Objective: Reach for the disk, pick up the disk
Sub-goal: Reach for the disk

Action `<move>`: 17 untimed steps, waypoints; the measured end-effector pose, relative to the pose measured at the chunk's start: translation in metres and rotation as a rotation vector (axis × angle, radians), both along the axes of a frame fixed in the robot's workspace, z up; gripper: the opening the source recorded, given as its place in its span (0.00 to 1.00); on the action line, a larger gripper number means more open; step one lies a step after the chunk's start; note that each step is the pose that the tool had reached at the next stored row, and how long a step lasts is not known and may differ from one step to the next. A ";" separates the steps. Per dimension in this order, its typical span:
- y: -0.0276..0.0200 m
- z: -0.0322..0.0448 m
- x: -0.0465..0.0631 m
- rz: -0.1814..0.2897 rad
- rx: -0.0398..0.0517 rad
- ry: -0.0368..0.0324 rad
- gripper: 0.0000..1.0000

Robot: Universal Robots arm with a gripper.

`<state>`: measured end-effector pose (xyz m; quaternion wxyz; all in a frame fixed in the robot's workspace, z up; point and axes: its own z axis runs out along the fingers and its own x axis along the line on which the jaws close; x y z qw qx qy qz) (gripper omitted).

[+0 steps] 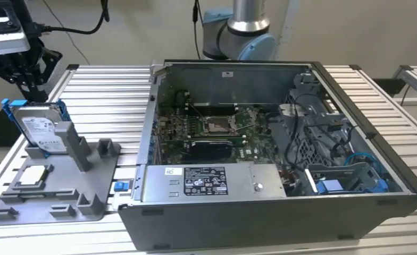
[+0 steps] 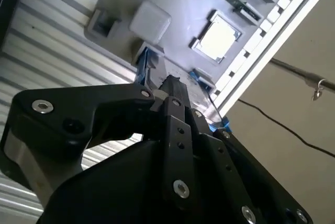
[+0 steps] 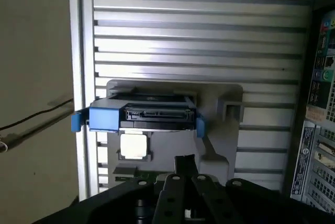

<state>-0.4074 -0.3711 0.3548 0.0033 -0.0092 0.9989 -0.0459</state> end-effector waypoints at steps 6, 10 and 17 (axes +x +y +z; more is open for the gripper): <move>0.0021 -0.0001 -0.022 0.000 0.0756 -0.0003 0.00; 0.0038 -0.0003 -0.040 0.000 0.1225 -0.0006 0.00; 0.0046 -0.0014 -0.059 0.000 0.1395 -0.0007 0.00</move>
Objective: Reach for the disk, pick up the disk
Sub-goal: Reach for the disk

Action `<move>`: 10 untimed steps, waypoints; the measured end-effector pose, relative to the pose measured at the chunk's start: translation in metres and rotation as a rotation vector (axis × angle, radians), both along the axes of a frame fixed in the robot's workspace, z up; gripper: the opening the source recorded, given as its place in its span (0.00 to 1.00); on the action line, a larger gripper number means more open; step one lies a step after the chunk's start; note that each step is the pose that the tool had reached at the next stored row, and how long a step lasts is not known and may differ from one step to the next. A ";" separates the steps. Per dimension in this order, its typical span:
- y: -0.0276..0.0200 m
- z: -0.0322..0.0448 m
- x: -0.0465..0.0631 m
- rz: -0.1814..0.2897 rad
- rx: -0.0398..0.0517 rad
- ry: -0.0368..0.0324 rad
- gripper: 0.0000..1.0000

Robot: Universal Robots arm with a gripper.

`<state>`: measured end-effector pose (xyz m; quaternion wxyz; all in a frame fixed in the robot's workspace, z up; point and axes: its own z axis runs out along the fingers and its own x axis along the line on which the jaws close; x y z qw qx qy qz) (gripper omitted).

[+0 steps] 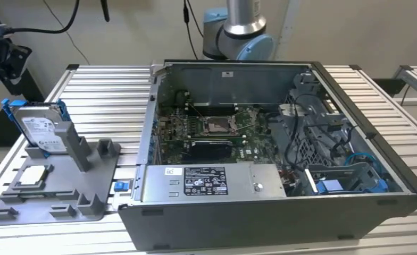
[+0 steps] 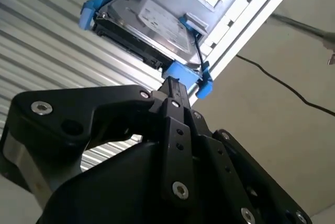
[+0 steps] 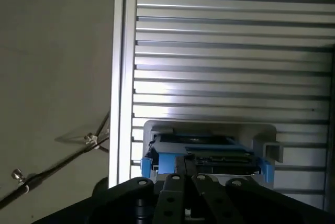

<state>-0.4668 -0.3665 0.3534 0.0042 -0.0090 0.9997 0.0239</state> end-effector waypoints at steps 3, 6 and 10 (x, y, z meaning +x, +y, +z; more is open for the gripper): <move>-0.0041 -0.0006 0.000 0.000 0.0000 0.0001 0.00; -0.0081 -0.0013 0.000 0.000 0.0000 0.0000 0.00; -0.0081 -0.0013 0.000 0.000 0.0006 0.0002 0.00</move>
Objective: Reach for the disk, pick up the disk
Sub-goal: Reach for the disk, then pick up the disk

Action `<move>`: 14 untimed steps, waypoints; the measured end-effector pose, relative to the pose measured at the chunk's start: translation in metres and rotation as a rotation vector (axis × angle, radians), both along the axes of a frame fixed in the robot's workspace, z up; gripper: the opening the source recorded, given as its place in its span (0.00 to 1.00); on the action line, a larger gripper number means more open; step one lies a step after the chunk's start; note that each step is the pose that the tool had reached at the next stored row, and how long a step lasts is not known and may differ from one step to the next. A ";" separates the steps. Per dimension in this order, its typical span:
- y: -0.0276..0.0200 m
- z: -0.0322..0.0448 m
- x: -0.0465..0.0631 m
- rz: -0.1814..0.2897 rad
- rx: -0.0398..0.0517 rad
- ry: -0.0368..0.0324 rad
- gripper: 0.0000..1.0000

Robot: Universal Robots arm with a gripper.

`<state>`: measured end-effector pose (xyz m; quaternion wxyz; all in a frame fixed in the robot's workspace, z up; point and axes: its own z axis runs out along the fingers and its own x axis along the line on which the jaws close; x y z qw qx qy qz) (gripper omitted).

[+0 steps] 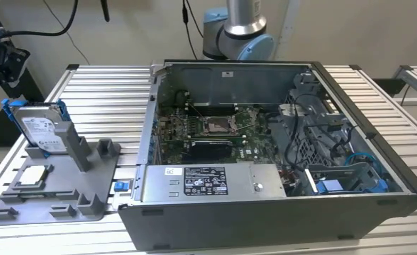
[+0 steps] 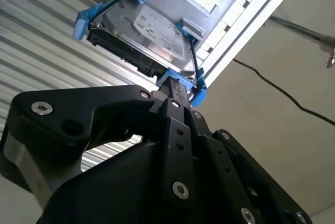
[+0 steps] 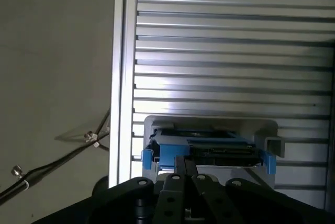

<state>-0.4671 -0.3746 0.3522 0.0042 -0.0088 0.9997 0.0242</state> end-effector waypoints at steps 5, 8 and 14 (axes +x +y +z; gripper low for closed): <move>0.0000 0.0000 0.000 0.001 0.0007 -0.0001 0.00; -0.0001 0.0000 0.000 0.018 0.0007 0.0000 0.00; 0.0000 -0.0001 0.000 0.134 0.0001 -0.0001 0.00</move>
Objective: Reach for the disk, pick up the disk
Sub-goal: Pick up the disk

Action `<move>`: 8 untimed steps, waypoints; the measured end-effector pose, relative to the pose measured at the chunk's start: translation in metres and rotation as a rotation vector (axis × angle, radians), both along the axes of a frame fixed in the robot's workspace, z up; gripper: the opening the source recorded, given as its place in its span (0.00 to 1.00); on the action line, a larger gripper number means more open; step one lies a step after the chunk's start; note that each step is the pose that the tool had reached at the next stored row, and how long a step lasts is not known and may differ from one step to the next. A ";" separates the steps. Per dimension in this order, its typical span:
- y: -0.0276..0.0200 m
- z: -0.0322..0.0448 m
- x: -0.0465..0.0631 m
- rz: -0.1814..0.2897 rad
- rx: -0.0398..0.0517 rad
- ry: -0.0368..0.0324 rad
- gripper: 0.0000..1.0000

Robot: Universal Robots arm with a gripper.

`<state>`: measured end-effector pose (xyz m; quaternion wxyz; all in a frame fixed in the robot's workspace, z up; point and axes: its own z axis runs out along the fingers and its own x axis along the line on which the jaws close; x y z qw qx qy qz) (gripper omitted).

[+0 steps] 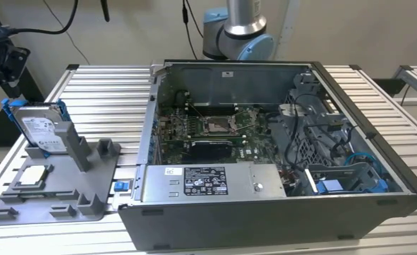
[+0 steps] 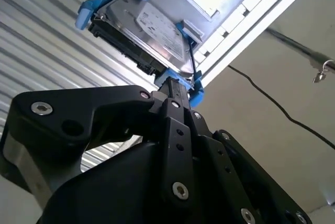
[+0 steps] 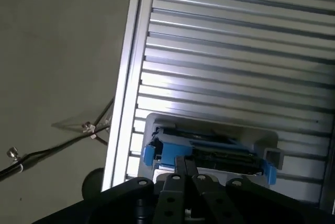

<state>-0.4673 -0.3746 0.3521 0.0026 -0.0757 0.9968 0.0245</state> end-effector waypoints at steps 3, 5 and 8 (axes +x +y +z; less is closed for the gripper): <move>0.0000 0.0000 0.000 0.055 -0.0003 0.0000 0.00; 0.0000 0.0000 0.000 0.091 -0.0003 0.0000 0.00; 0.0000 0.0000 0.000 0.146 -0.0005 0.0000 0.00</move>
